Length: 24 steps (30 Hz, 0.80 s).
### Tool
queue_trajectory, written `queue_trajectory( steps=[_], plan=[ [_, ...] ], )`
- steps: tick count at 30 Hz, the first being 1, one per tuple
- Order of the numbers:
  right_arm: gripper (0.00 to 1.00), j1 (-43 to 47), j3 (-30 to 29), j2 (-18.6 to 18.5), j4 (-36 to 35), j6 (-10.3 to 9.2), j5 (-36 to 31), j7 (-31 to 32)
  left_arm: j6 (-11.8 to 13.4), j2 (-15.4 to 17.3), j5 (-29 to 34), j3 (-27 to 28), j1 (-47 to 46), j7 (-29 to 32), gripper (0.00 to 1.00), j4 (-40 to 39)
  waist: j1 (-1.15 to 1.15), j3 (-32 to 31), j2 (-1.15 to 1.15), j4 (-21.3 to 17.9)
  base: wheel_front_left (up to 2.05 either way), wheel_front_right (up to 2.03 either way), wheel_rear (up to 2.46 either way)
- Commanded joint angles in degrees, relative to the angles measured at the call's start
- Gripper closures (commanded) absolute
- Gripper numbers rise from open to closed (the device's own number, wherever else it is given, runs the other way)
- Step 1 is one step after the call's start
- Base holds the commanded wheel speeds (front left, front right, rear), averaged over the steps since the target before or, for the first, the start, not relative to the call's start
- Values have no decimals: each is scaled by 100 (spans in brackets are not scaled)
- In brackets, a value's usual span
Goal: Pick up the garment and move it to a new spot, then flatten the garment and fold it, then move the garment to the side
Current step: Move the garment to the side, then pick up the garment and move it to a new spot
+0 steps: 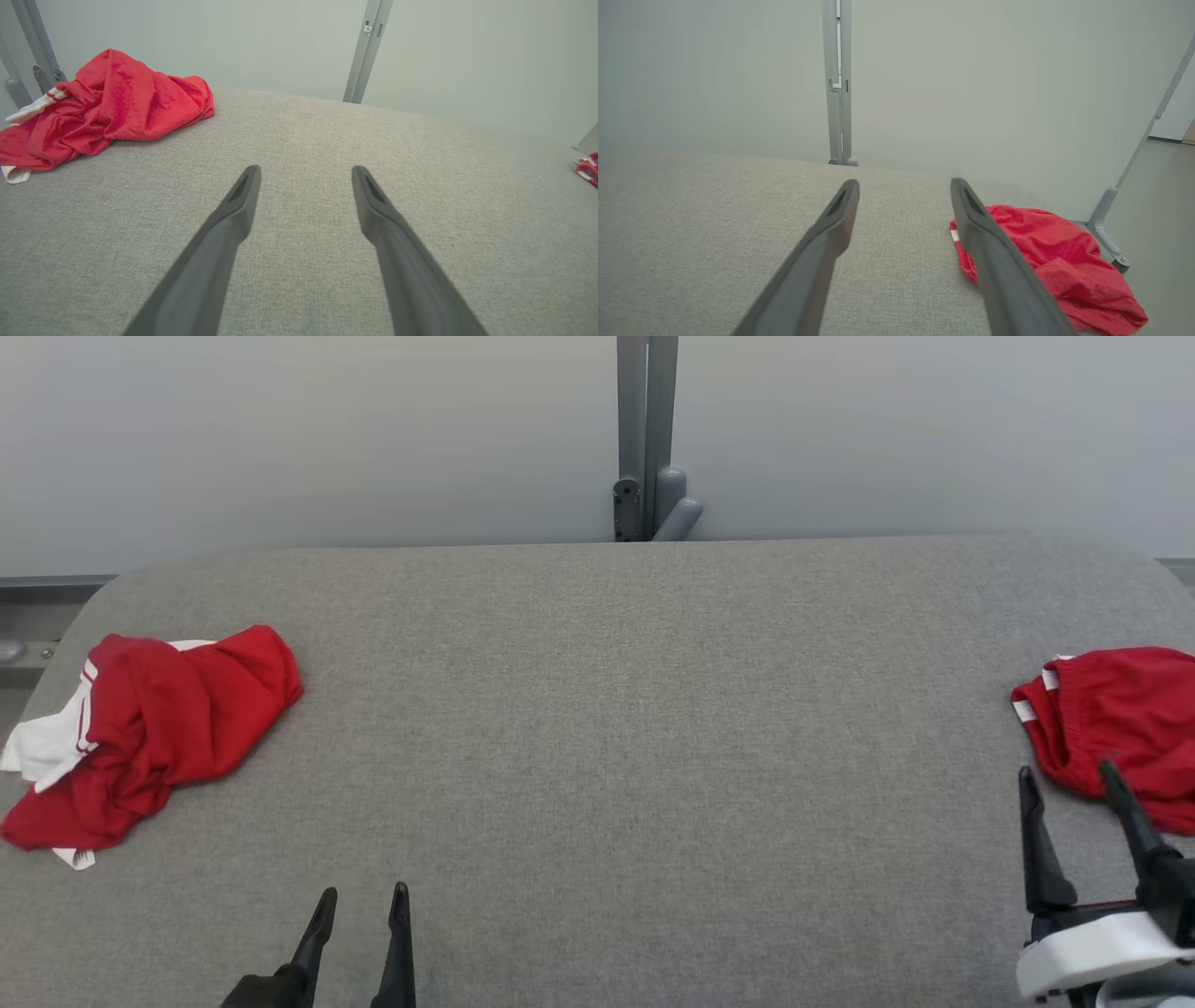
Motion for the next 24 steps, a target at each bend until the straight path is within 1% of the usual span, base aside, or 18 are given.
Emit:
queue_trajectory(
  steps=[1,4,6,10,14,17,24],
  plan=[
    [0,177,32,99,-104,-7,-96,-14,-54,15,53,37,-107,-2,0,18,0,-60,32,72,0,0,0],
    [0,420,-87,343,-206,-7,-155,-14,-122,15,119,55,-182,-2,0,73,0,-106,32,139,0,0,0],
    [0,555,-282,515,-231,-7,-121,-14,-175,16,143,88,-202,-2,0,124,0,-150,32,167,0,0,0],
    [0,724,-599,728,-189,-7,-214,-14,-250,15,182,199,-180,-2,0,199,0,-201,32,153,0,0,0],
    [0,794,-661,758,-101,-7,-202,-14,-270,15,197,240,-146,-2,0,241,0,-207,32,119,0,0,0],
    [0,788,-594,759,16,-7,-26,-15,-302,15,222,191,-183,-2,0,270,0,-196,32,103,0,0,0],
    [0,679,-463,760,112,-7,10,-15,-333,16,251,209,-229,-2,0,284,0,-183,32,74,0,0,0]
  ],
)
